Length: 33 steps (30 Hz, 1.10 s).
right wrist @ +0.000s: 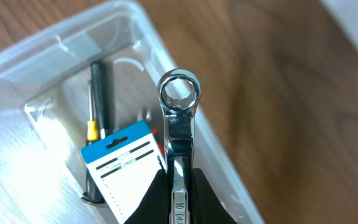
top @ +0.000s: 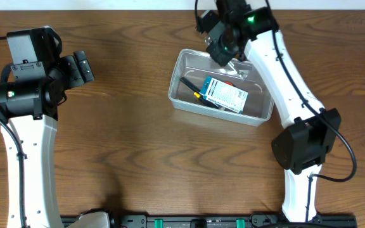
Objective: Pack container
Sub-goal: 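Carry the wrench over the container with the right gripper, then open the right gripper to drop the wrench into the container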
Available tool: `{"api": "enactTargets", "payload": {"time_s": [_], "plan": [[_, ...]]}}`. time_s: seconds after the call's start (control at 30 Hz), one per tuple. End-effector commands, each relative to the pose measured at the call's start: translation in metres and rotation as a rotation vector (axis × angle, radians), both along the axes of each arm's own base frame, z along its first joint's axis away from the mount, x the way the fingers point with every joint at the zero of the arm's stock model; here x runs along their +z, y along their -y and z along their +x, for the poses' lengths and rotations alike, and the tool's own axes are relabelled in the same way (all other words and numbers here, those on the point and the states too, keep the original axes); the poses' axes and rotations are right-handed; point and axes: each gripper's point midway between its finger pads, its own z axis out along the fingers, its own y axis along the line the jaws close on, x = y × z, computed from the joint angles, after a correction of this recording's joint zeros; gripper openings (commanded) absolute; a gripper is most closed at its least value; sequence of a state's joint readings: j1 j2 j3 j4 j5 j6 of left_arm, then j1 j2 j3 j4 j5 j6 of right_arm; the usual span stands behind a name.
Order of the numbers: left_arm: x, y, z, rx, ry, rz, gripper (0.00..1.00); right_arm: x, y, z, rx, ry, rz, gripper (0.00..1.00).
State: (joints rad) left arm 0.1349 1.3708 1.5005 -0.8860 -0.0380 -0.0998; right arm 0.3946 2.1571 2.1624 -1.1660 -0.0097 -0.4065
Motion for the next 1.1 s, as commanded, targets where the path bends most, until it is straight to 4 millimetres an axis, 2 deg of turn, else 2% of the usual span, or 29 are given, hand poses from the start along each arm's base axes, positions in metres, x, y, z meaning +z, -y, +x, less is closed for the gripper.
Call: {"api": "enactTargets", "payload": {"time_s": [0.0,0.27,0.5,0.67,0.87,1.0,1.07], "plan": [[0.006,-0.003,0.001,0.002,0.01,0.022,0.98,-0.029,-0.004,-0.014,0.036,-0.069,-0.026,0.01],[0.006,-0.003,0.001,0.002,0.01,0.022,0.98,-0.082,0.005,-0.036,0.035,-0.179,-0.072,0.01],[0.006,-0.003,0.001,0.002,0.01,0.022,0.98,-0.107,0.011,-0.05,0.035,-0.228,-0.091,0.01],[0.006,-0.003,0.001,0.002,0.01,0.022,0.98,-0.114,0.012,-0.053,0.035,-0.238,-0.096,0.01],[0.006,-0.003,0.001,0.002,0.01,0.022,0.98,-0.114,0.011,-0.052,0.036,-0.234,-0.094,0.24],[0.006,-0.003,0.001,0.002,0.01,0.022,0.98,-0.114,0.011,-0.052,0.036,-0.233,-0.094,0.33],[0.006,-0.003,0.001,0.002,0.01,0.022,0.98,-0.114,0.011,-0.051,0.035,-0.23,-0.092,0.42]]}}
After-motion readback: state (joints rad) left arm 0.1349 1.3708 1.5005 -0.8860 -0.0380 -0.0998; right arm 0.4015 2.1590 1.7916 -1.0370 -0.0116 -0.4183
